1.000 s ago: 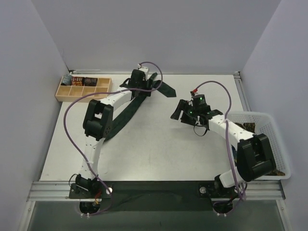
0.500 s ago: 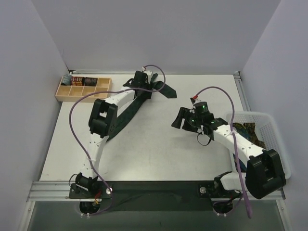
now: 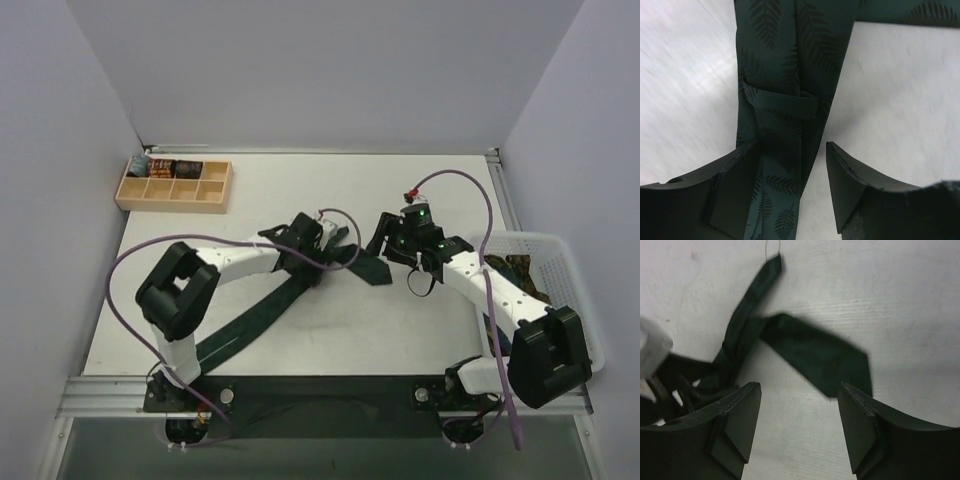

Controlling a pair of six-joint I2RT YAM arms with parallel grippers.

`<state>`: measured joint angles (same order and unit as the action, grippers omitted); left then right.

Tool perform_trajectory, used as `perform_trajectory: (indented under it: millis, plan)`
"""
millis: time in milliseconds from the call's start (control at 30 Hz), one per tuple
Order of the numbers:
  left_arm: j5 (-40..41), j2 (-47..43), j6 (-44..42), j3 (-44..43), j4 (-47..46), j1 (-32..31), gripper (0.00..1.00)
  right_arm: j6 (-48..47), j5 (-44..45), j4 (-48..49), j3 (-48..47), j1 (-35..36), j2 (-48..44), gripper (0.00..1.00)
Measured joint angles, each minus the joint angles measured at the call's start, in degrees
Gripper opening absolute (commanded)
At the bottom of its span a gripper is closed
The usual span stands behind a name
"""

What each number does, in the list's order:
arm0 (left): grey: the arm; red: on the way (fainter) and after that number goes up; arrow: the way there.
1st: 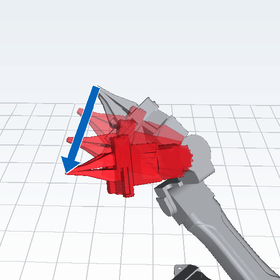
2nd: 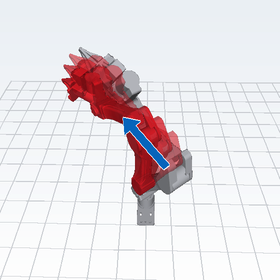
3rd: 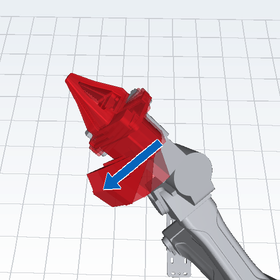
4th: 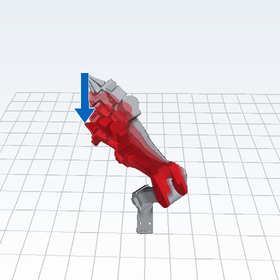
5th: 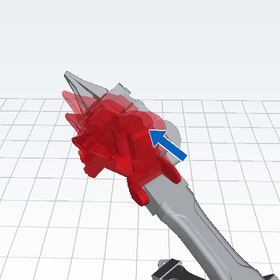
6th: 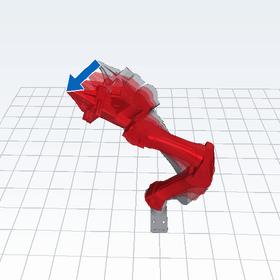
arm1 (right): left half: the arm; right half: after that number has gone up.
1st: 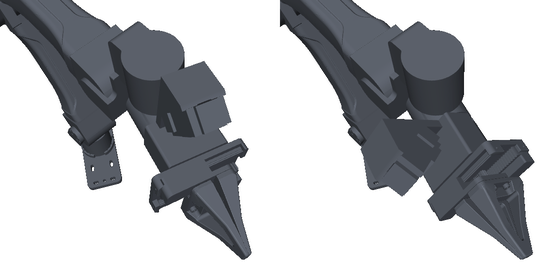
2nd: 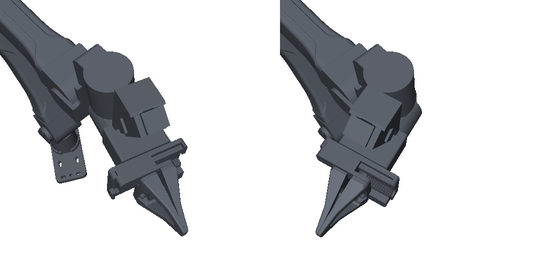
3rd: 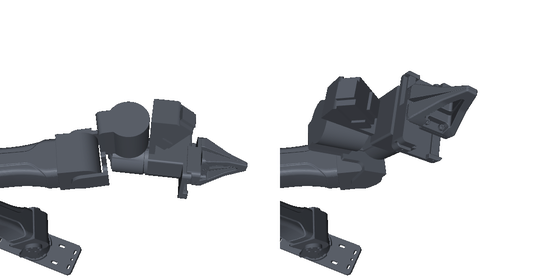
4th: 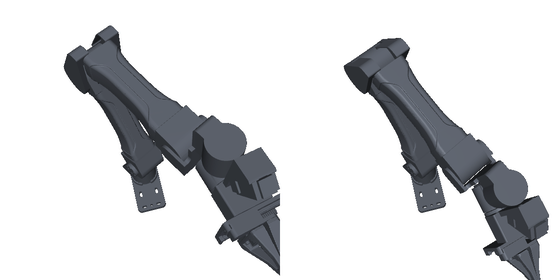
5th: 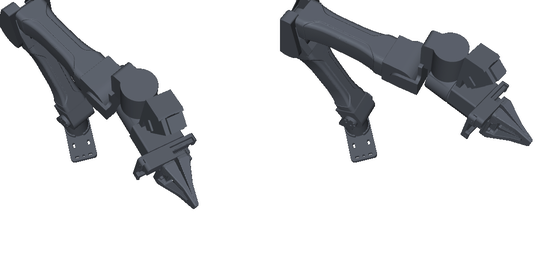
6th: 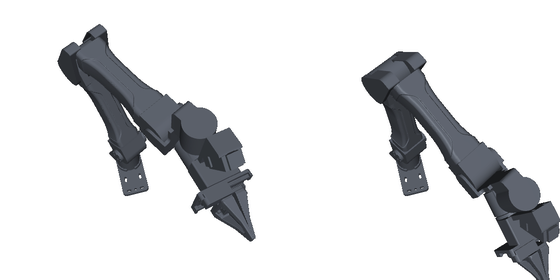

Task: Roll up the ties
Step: Flatten the tie

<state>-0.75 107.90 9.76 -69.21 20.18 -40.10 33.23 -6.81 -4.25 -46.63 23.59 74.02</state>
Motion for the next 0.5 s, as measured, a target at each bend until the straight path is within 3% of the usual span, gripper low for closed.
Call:
perform_trajectory:
  millis: [233, 367, 500]
  plan:
    - [-1.44, -11.3, 3.26, 13.27, 0.68, -2.91, 0.66, 6.27, 7.1, -3.45, -7.89, 0.15, 8.33, 0.6]
    - [-1.31, -12.52, 5.07, 14.82, -0.07, -3.52, 0.66, 8.96, 8.13, -6.19, -9.35, 1.33, 11.82, 0.6]
    - [-0.76, -12.59, 6.34, 15.15, -0.96, -3.87, 0.63, 5.01, 5.79, -7.45, -11.45, 4.48, 15.78, 0.55]
